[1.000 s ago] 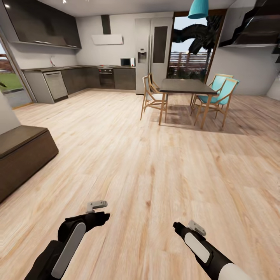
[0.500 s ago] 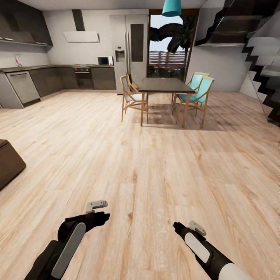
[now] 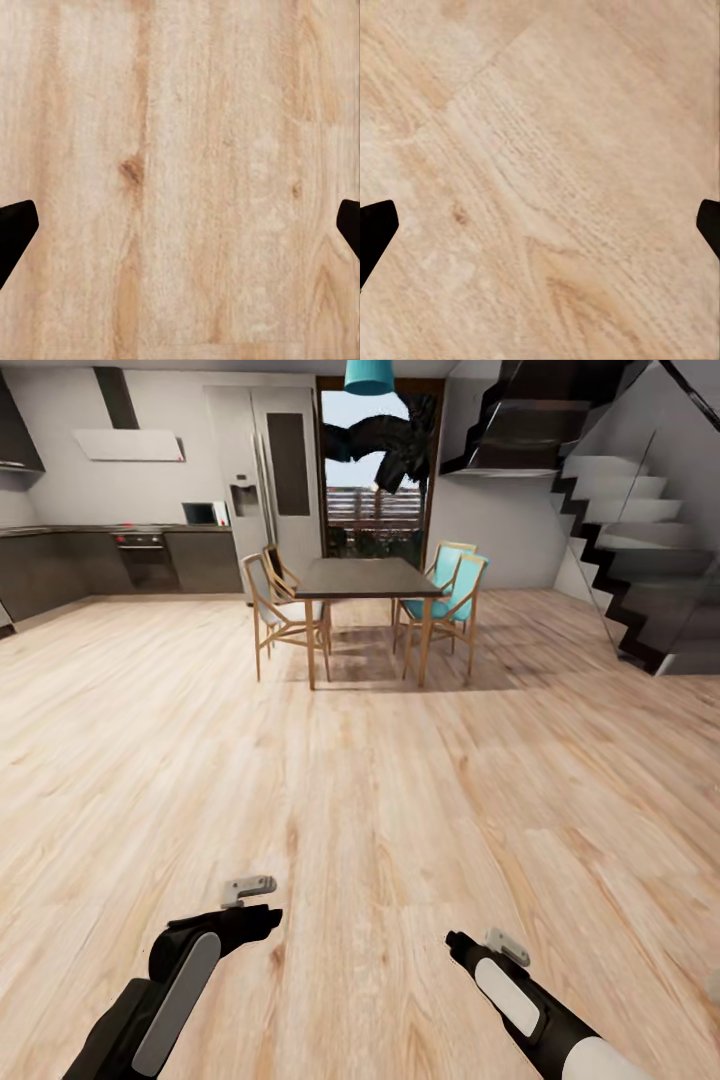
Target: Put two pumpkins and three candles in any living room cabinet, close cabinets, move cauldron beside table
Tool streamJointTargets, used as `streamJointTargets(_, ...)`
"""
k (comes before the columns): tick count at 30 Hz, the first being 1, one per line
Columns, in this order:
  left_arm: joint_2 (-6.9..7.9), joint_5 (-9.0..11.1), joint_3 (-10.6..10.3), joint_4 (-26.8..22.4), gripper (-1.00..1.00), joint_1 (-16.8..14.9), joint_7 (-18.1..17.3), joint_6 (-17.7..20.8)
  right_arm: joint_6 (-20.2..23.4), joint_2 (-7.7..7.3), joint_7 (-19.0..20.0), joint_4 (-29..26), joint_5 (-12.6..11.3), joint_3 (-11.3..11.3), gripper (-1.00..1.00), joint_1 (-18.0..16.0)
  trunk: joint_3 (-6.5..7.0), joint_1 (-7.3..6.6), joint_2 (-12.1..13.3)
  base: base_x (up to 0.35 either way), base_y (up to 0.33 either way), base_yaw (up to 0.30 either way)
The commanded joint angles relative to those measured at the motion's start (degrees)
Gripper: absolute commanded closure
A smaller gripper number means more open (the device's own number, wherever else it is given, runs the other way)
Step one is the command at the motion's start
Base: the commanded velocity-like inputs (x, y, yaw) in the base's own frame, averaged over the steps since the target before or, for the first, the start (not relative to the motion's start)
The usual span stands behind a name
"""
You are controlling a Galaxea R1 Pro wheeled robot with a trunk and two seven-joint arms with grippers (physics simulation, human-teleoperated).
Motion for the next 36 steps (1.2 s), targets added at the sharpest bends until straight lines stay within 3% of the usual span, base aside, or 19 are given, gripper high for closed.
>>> streamJointTargets(1,0.07,0.6,-0.1,-0.1,-1.0,0.0,0.6,0.1,0.2,-0.07,-0.4,0.0,-0.1,0.4,-1.0,-0.1,-0.08,0.02,0.0,0.264,-0.165,-0.267)
streamJointTargets(18,0.09,0.7,0.0,0.0,-1.0,0.0,0.5,0.1,0.2,0.1,-0.4,1.1,-0.1,0.3,-1.0,-0.1,-0.55,0.02,0.0,0.22,-0.146,-0.267)
streamJointTargets(36,0.1,0.7,0.0,0.0,-1.0,0.0,0.5,0.1,0.2,0.17,-0.4,1.1,-0.1,0.3,-1.0,-0.1,-1.04,0.02,0.0,0.046,-0.019,-0.267)
